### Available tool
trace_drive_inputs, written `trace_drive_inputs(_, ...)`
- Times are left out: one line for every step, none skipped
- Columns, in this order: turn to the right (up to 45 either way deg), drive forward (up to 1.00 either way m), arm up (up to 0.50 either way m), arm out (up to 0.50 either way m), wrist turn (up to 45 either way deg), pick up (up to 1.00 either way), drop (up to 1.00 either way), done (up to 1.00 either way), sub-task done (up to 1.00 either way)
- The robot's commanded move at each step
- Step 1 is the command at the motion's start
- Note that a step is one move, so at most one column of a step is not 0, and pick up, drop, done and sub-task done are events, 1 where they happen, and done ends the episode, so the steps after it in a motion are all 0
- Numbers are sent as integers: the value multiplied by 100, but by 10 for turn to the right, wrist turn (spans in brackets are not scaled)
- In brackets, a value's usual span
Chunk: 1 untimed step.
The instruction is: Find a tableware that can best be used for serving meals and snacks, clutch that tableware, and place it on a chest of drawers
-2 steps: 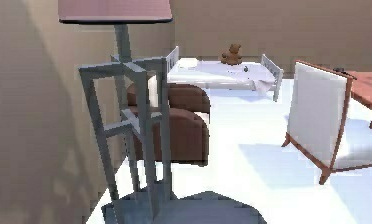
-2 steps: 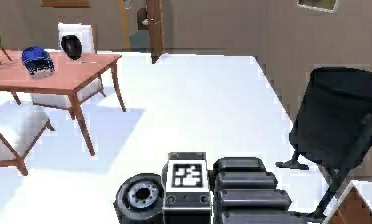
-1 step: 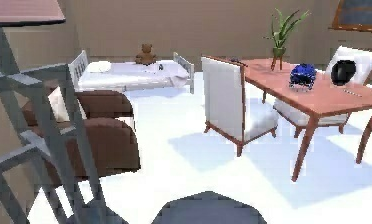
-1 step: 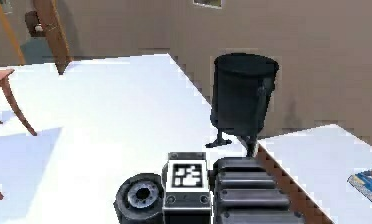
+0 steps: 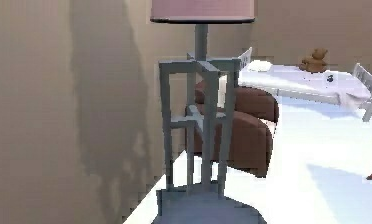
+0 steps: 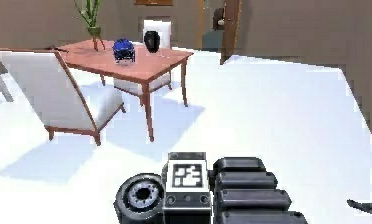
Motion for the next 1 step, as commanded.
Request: trace_drive_inputs(-450, 0, 0, 0, 0, 0, 0, 0, 0)
